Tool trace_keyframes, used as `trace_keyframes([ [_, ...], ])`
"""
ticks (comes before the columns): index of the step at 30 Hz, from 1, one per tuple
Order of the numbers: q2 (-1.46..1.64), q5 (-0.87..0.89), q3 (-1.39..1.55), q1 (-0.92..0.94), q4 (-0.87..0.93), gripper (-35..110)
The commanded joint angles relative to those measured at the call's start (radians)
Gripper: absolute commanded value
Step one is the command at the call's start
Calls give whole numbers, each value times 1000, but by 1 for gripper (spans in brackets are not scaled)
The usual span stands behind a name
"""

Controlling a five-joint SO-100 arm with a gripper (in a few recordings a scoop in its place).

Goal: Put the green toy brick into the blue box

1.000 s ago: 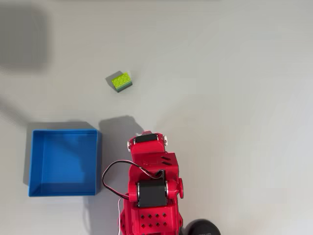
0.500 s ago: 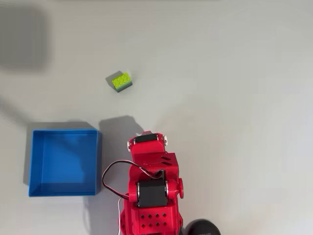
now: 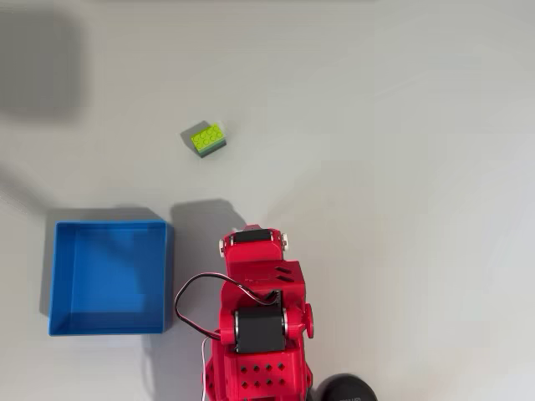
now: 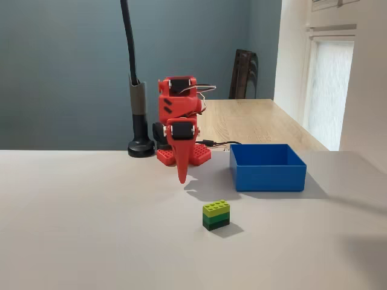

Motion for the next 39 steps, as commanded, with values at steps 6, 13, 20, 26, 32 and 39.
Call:
trace_keyframes([
  [6, -94, -98, -209, -15, -3, 0],
  [13, -434, -124, -449, -29, 0, 0],
  [20, -758, -83, -769, -66, 130, 0],
  [26, -986, -48, -1042, -126, 275, 0],
  [32, -1184, -101, -1259, -181, 353, 0],
  [39, -1393, -160, -1513, -239, 465, 11],
])
